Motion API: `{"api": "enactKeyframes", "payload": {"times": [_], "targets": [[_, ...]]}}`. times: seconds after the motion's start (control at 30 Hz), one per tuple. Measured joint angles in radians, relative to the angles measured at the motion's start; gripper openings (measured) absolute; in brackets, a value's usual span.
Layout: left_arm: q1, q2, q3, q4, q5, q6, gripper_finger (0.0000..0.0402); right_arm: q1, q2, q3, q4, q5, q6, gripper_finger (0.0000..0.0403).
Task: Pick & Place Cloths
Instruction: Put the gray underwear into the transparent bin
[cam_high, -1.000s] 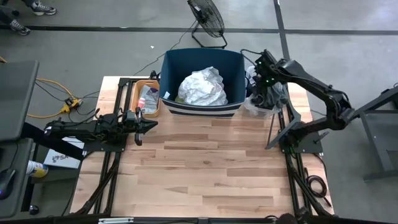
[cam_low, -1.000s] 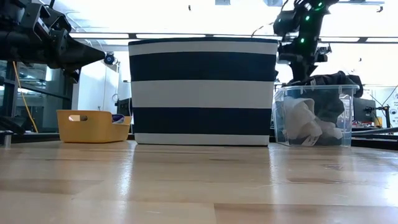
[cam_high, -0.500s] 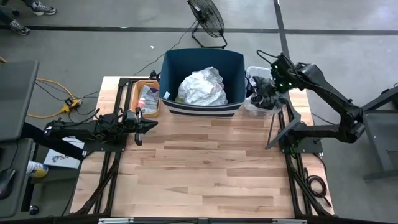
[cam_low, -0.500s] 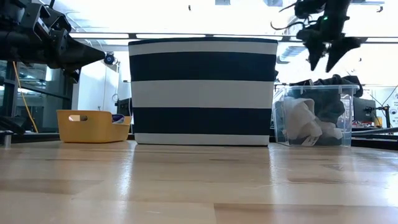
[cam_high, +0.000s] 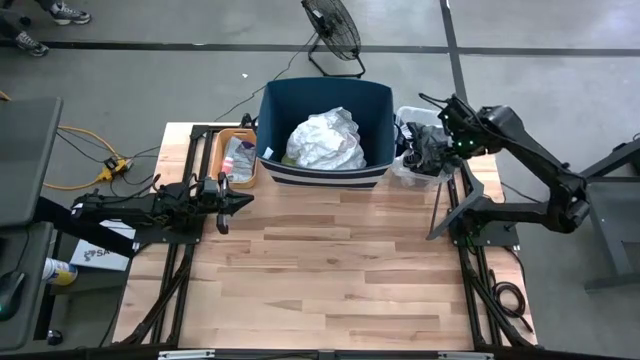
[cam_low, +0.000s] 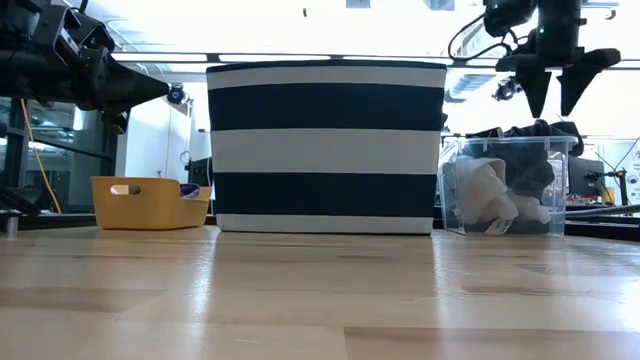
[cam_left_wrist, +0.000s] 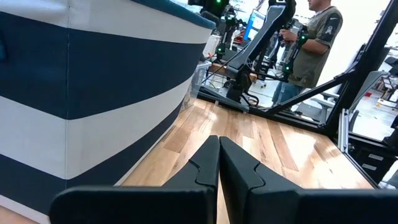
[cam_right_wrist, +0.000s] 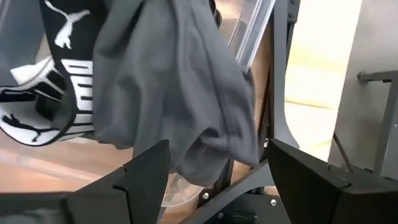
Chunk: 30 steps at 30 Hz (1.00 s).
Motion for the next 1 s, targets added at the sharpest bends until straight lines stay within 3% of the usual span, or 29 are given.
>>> {"api": "enactKeyframes", "payload": {"times": [0.43, 0.57, 0.83, 1.0], "targets": [[0.000, 0.000, 0.000, 0.000, 0.000, 0.000, 0.0010, 0.000, 0.000, -0.112, 0.118, -0.032, 0.006, 0.0244], [0.000, 0.000, 0.000, 0.000, 0.000, 0.000, 0.0010, 0.000, 0.000, -0.112, 0.130, -0.043, -0.004, 0.0188], [0.000, 0.000, 0.000, 0.000, 0.000, 0.000, 0.0010, 0.000, 0.000, -0.112, 0.163, -0.040, -0.097, 0.0020], [0.000, 0.000, 0.000, 0.000, 0.000, 0.000, 0.0010, 0.001, 0.000, -0.112, 0.202, -0.048, -0.131, 0.0005]]}}
